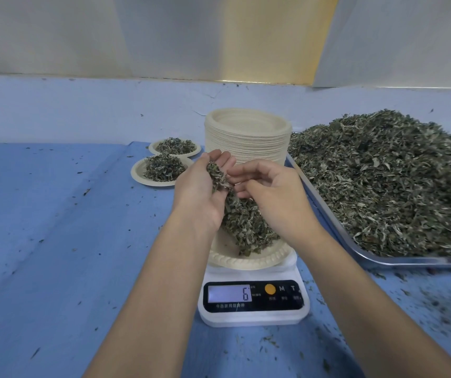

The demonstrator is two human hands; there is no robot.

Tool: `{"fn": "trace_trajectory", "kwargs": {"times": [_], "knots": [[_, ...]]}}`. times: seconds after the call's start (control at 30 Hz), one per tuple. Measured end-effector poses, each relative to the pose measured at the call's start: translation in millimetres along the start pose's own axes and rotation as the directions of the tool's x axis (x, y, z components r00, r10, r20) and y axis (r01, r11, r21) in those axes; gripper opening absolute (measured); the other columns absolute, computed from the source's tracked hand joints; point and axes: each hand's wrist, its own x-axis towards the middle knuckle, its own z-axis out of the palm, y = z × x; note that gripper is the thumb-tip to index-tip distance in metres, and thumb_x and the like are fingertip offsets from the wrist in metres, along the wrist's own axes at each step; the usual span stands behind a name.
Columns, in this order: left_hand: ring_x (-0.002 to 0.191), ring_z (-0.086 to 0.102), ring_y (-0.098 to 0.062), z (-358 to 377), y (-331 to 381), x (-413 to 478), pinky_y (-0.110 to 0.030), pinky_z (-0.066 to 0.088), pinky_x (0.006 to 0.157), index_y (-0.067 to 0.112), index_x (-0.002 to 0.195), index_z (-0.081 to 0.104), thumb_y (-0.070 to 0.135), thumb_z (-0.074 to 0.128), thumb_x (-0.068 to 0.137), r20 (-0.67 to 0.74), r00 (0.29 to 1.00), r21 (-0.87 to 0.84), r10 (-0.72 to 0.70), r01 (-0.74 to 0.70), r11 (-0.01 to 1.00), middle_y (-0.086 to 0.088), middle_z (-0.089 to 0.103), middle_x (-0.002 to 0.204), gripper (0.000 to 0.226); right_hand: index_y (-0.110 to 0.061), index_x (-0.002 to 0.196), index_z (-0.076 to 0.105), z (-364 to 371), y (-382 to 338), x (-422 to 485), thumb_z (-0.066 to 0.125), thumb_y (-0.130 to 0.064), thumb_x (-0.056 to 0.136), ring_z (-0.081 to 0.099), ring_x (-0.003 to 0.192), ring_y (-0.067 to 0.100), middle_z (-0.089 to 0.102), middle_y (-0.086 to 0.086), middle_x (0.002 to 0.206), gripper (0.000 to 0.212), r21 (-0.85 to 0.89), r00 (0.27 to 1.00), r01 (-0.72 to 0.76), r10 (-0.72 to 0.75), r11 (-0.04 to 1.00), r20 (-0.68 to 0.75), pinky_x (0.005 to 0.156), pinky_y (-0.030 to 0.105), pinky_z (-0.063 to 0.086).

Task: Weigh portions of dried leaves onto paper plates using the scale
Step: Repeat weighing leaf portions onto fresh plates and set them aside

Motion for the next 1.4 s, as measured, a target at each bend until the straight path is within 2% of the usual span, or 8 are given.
{"fn": "trace_trajectory", "kwargs": {"times": [0.23,0.37,0.57,0.7,0.87,1.1,1.3,1.4], "knots": [[0.076,0.065,-0.014,-1.3,1.5,-0.3,-0.02,0.048,0.062,0.005,0.086,0.058,0.014,0.04,0.101,-0.021,1.0,0.007,-0.011,0.011,1.0,-0.008,0.067,0.081,0.025,-0.022,0.086,0.071,-1.3,-1.2,-1.7,0.057,0.008,0.082,0.063,0.075,-0.001,0.071,-0.011,0.083,0.033,-0.065,0.999,0.004,-0.007,0.998,-0.035,0.075,0.018,0.053],[0.071,0.066,-0.012,-0.7,3.2,-1.3,-0.02,0.049,0.062,0.006,0.088,0.059,0.011,0.042,0.1,-0.023,1.0,-0.001,-0.014,0.014,1.0,-0.006,0.067,0.081,0.021,-0.026,0.085,0.07,-2.4,-3.0,-3.1,0.064,0.004,0.079,0.054,0.065,-0.007,0.069,-0.016,0.083,0.031,-0.106,0.998,0.025,-0.03,0.994,-0.047,0.065,0.01,0.048],[0.069,0.065,-0.011,-1.2,2.6,-1.5,-0.018,0.046,0.06,0.006,0.09,0.059,0.007,0.044,0.099,-0.022,1.0,0.011,-0.004,0.004,1.0,-0.006,0.067,0.079,0.018,-0.023,0.087,0.069,0.7,-4.5,-4.2,0.063,0.007,0.079,0.057,0.069,-0.002,0.069,-0.013,0.088,0.032,-0.104,0.999,0.021,-0.024,0.994,-0.027,0.071,0.014,0.051],[0.073,0.064,-0.01,-1.6,2.5,-0.3,-0.023,0.049,0.069,0.01,0.091,0.061,0.011,0.041,0.1,-0.014,1.0,0.074,0.024,-0.022,0.997,-0.002,0.068,0.084,0.021,-0.017,0.094,0.07,0.6,-6.3,-4.2,0.069,-0.004,0.082,0.061,0.076,-0.001,0.071,-0.009,0.089,0.017,-0.007,1.0,0.02,-0.02,1.0,-0.021,0.071,0.012,0.049],[0.101,0.062,-0.014,-0.5,-0.3,-1.9,-0.03,0.049,0.09,0.014,0.091,0.064,0.012,0.039,0.1,0.053,0.995,0.214,0.082,-0.091,0.973,0.002,0.069,0.098,0.027,-0.018,0.1,0.068,4.4,-6.0,-4.7,0.073,-0.008,0.081,0.063,0.079,0.004,0.071,-0.006,0.096,0.023,0.0,1.0,0.017,-0.017,1.0,0.012,0.08,0.022,0.054],[0.088,0.064,-0.019,5.3,-6.1,-9.7,-0.03,0.049,0.09,0.012,0.088,0.069,0.009,0.044,0.095,0.144,0.989,0.365,0.032,-0.083,0.927,-0.005,0.069,0.092,0.026,-0.024,0.088,0.065,4.8,-2.8,-1.5,0.073,-0.008,0.08,0.064,0.07,0.001,0.069,-0.01,0.076,0.019,0.011,0.996,0.006,-0.005,1.0,-0.086,0.067,0.017,0.052],[0.072,0.061,-0.012,2.9,-6.3,-9.2,-0.01,0.044,0.05,0.014,0.091,0.071,0.007,0.045,0.091,0.15,0.982,0.475,0.116,-0.175,0.862,-0.001,0.071,0.084,0.027,-0.018,0.085,0.068,4.0,-0.1,-0.2,0.07,-0.003,0.08,0.063,0.069,0.007,0.068,-0.003,0.075,0.016,0.004,0.998,0.002,-0.002,1.0,-0.067,0.069,0.022,0.052],[0.091,0.065,-0.019,0.9,-3.5,-6.1,-0.019,0.051,0.07,0.01,0.089,0.069,-0.002,0.043,0.09,0.158,0.973,0.447,0.168,-0.222,0.867,-0.006,0.071,0.096,0.029,-0.023,0.082,0.067,2.6,1.1,0.3,0.071,-0.007,0.079,0.064,0.07,0.008,0.068,-0.007,0.073,0.017,-0.03,0.996,0.004,-0.007,1.0,-0.084,0.07,0.027,0.054]]}}
